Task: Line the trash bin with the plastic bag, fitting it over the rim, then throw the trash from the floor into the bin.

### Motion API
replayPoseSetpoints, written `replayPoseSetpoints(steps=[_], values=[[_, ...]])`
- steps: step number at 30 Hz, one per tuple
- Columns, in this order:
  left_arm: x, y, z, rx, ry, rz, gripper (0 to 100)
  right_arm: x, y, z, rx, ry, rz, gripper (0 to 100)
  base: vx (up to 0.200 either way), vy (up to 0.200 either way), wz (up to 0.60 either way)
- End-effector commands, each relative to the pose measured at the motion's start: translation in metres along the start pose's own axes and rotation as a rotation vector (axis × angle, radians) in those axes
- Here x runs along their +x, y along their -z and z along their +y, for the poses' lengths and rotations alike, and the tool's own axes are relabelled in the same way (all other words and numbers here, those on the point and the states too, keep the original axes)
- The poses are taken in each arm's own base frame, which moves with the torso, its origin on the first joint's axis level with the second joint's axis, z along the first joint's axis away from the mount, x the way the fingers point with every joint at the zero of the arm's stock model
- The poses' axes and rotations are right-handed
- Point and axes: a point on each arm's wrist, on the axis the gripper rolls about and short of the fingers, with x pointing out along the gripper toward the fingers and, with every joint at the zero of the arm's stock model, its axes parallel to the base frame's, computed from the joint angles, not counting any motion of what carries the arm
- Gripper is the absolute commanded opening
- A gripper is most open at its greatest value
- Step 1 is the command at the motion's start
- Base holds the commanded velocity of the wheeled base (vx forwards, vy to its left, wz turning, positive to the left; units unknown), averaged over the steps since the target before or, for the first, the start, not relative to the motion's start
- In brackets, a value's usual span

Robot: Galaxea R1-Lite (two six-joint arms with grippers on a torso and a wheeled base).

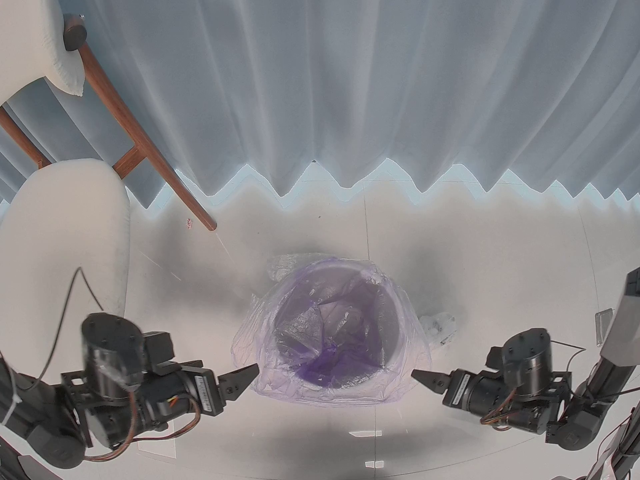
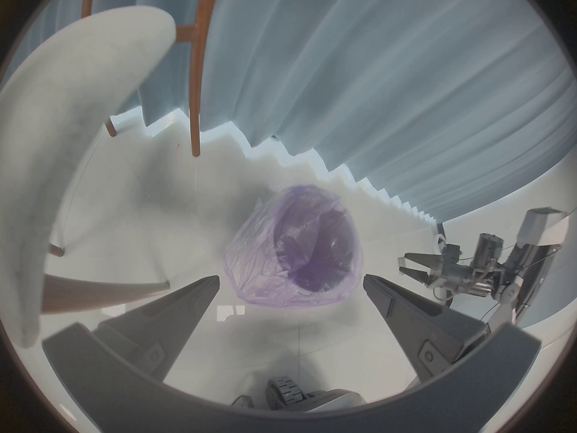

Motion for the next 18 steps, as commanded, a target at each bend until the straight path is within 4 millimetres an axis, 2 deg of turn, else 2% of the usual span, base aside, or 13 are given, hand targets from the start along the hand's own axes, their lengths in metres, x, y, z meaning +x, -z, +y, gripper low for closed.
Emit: replayPoseSetpoints(steps=[1,4,7,12,18], values=[[-0.055,0.002,0.017,-0.026,0.108,-0.161,100,-0.043,-0.036,-0.011,0.016,-0.074,-0.253,100,0.0,0.0,0.0],[-0.063,0.004,0.022,-0.034,0.108,-0.193,100,-0.048,-0.059,-0.015,-0.059,-0.113,-0.348,100,0.0,0.0,0.0],[-0.07,0.004,0.022,-0.04,0.146,-0.207,100,-0.05,-0.076,-0.01,-0.098,-0.187,-0.399,100,0.0,0.0,0.0],[-0.084,0.006,0.029,-0.05,0.177,-0.228,100,-0.048,-0.095,0.004,-0.121,-0.228,-0.463,100,-0.2,0.0,0.0],[-0.093,0.006,0.036,-0.064,0.139,-0.255,100,-0.042,-0.114,0.017,-0.117,-0.205,-0.434,100,-0.2,0.0,0.0]])
